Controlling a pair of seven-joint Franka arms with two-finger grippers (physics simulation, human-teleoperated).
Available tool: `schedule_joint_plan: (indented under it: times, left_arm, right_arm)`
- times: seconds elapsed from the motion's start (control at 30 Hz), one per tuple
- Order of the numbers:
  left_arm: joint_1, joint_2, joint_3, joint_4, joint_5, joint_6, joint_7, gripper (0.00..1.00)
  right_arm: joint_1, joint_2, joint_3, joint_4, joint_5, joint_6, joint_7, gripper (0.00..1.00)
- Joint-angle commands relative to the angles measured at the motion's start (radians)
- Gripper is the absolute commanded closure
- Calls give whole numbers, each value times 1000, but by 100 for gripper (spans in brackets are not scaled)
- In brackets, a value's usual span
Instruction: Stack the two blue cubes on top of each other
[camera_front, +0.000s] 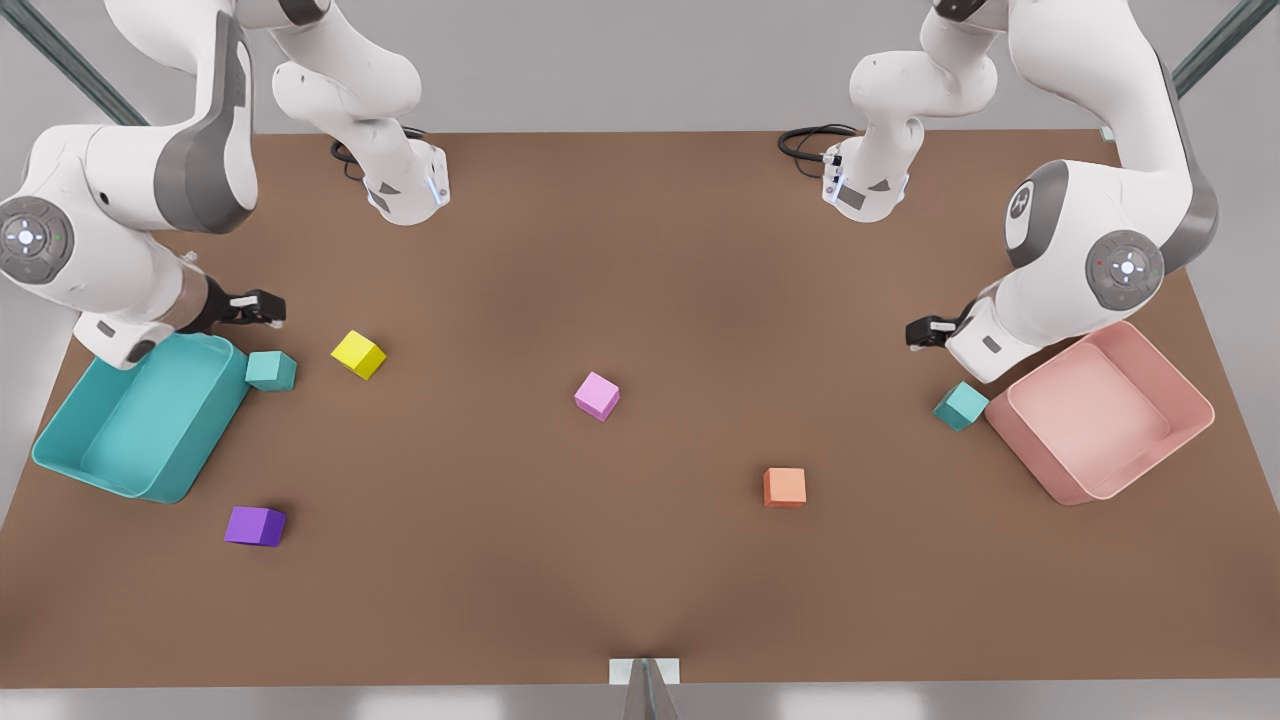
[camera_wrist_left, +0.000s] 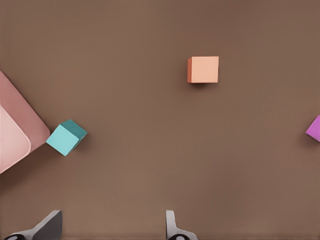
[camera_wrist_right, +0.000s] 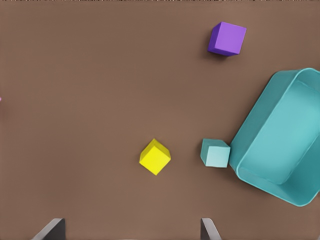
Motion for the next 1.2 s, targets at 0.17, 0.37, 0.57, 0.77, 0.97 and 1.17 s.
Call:
schedule_joint_plan:
  times: [0.17,0.37,0.57,0.77,0.97,1.17]
  left_arm:
    - [-6,-2,-5,0,1,-27,-13,0]
    - [-6,-5,-8,2,2,-36,-16,0]
    - [-6,-5,-9,8,2,-36,-16,0]
    - [-8,-7,-17,8,2,-44,-16,0]
    - [-8,-7,-17,8,2,-50,-16,0]
    - [-5,-7,-25,14,-16,-50,-33,0]
  right_arm:
    - [-1,72,1,-71,-7,32,-292,0]
    - [-117,-54,-8,-501,1,521,-894,0]
    - [-211,68,-14,-525,91,650,-1306,0]
    - [-249,46,-14,-629,168,691,-1651,0]
    - [-263,-18,-14,-729,144,775,-1931,0]
    - [-268,-57,-25,-876,130,978,-2064,0]
